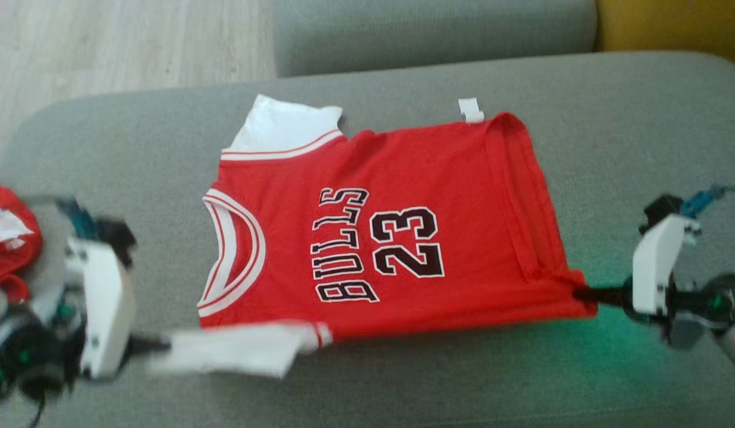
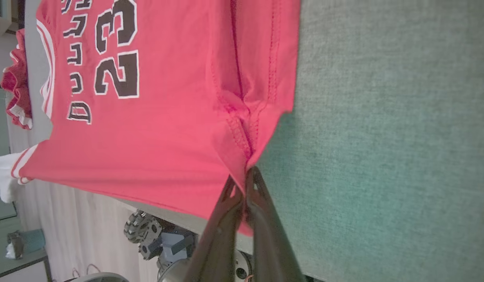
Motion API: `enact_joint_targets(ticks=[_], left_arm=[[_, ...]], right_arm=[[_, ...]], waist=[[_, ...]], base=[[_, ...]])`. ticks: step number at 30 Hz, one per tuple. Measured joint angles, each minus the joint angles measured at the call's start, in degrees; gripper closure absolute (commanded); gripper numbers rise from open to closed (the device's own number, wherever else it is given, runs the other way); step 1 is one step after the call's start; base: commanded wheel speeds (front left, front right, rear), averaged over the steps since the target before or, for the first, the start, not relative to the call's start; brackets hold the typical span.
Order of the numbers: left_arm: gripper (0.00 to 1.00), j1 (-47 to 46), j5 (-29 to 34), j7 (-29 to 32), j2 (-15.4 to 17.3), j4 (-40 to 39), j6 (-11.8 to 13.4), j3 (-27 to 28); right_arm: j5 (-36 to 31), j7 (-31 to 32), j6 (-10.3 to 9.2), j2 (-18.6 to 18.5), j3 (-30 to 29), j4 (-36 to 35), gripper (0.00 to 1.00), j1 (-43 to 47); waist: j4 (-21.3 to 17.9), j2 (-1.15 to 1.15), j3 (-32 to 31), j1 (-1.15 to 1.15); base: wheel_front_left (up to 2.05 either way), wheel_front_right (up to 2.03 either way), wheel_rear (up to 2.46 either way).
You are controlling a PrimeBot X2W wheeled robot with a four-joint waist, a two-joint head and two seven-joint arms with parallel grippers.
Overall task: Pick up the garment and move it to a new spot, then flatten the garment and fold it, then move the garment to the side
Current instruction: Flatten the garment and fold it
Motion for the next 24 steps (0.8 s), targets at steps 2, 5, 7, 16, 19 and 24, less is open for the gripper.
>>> enact_joint_targets(ticks=[2,5,7,16,19,24], left_arm=[[1.0,-3.1,0.0,0.6,-1.9,2.7,-0.5,1.2],[1.0,-7.4,0.5,1.5,-5.2,6.9,-1.0,1.3],[1.0,-9.5,1.5,2.0,-7.1,9.9,-1.5,1.2],[1.0,-17.2,6.5,-2.9,-15.9,25.3,-5.5,1.4],[0.9,-18.0,6.5,-4.4,-17.2,28.8,-6.1,1.6],[0.0,-17.9,6.5,-7.9,-20.6,35.2,-7.8,1.7]], right_arm=[[0.0,1.5,0.0,1.3,-1.2,1.7,1.0,-2.2],[-0.4,2.9,0.0,2.9,-2.6,4.4,1.0,-5.5],[-1.4,3.5,0.0,4.0,-3.3,6.5,1.0,-7.4],[-4.8,2.9,0.0,11.1,-6.0,16.3,1.0,-13.2],[-5.7,1.8,0.0,12.7,-6.7,18.6,0.37,-14.4],[-6.1,-2.8,0.0,15.8,-9.5,22.4,0.0,-16.2]], waist=[[-0.2,0.0,1.0,0.0],[-0.5,0.0,2.6,0.0],[-0.7,0.0,3.7,0.0],[-2.0,0.0,6.9,0.01],[-2.4,0.0,7.2,0.01],[-2.9,0.0,6.6,0.01]], base=[[0.0,0.0,0.0],[0.0,0.0,0.0],[0.0,0.0,0.0],[0.0,0.0,0.0],[0.0,0.0,0.0],[0.0,0.0,0.0]])
